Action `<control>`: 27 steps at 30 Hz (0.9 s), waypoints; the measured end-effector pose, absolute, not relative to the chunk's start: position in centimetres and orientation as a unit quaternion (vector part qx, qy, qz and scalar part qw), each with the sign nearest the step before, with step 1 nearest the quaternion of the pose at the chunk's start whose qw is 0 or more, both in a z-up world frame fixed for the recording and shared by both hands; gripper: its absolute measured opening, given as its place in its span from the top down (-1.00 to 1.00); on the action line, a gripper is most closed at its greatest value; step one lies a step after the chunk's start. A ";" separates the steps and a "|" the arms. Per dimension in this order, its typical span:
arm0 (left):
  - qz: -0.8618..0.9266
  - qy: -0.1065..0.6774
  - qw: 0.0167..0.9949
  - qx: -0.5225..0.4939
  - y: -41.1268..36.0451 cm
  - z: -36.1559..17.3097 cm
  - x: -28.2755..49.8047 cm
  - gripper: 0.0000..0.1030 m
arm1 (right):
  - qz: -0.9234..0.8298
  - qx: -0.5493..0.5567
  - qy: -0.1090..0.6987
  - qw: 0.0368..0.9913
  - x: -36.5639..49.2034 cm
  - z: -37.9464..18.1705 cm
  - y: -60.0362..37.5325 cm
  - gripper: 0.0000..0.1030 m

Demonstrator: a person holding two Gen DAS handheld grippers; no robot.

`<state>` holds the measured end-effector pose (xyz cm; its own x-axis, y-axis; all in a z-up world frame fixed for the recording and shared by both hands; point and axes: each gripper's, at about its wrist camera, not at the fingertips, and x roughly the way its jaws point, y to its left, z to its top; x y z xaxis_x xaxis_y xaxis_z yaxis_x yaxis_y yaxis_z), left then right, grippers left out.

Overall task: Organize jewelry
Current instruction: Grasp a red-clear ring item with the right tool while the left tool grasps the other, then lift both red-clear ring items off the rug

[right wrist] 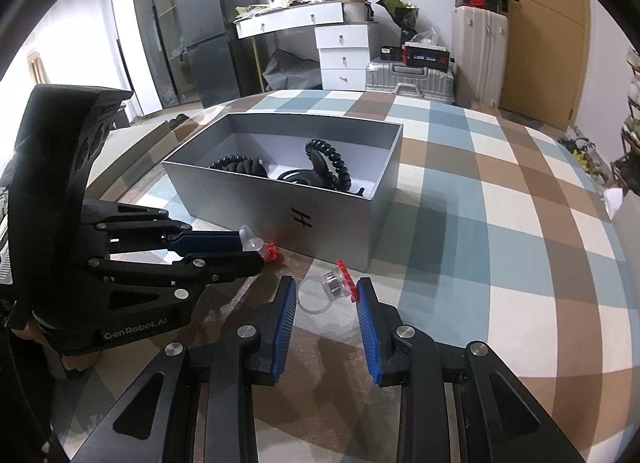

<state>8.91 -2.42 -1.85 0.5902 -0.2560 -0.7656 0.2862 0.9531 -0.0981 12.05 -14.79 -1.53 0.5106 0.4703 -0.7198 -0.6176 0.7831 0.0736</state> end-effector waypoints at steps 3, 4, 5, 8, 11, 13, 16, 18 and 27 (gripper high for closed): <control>-0.153 0.421 0.894 0.016 -2.4 -1.6 9.0 0.77 | 0.315 -0.096 0.379 0.865 12.0 -1.4 -14.8 0.43; -0.153 0.418 0.895 0.016 -2.3 -1.5 8.9 0.77 | 0.315 -0.096 0.379 0.865 12.0 -1.3 -14.8 0.43; -0.153 0.415 0.897 0.015 -2.2 -1.3 8.8 0.77 | 0.315 -0.096 0.378 0.865 12.0 -1.2 -14.8 0.43; -0.153 0.405 0.901 0.012 -2.1 -0.9 8.7 0.77 | 0.316 -0.096 0.374 0.867 11.9 -0.9 -14.8 0.43; -0.152 0.395 0.906 0.009 -1.9 -0.5 8.5 0.77 | 0.318 -0.096 0.368 0.868 11.6 -0.5 -14.7 0.43; -0.152 0.387 0.909 0.008 -1.7 -0.2 8.3 0.77 | 0.319 -0.097 0.364 0.870 11.5 -0.2 -14.7 0.43; -0.152 0.372 0.916 0.007 -1.7 0.2 8.1 0.77 | 0.322 -0.095 0.356 0.872 11.2 0.3 -14.6 0.43; -0.151 0.363 0.919 0.005 -1.5 0.6 8.1 0.77 | 0.324 -0.095 0.351 0.874 10.9 0.7 -14.6 0.43; -0.142 0.337 0.931 -0.010 -0.8 1.3 7.9 0.77 | 0.329 -0.088 0.330 0.881 11.0 1.9 -14.3 0.43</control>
<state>7.87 -0.76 1.32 0.7324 -0.2715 -0.6244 0.2573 0.9594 -0.1153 10.95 -14.31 1.93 0.5662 0.5205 -0.6391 -0.6372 0.7683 0.0612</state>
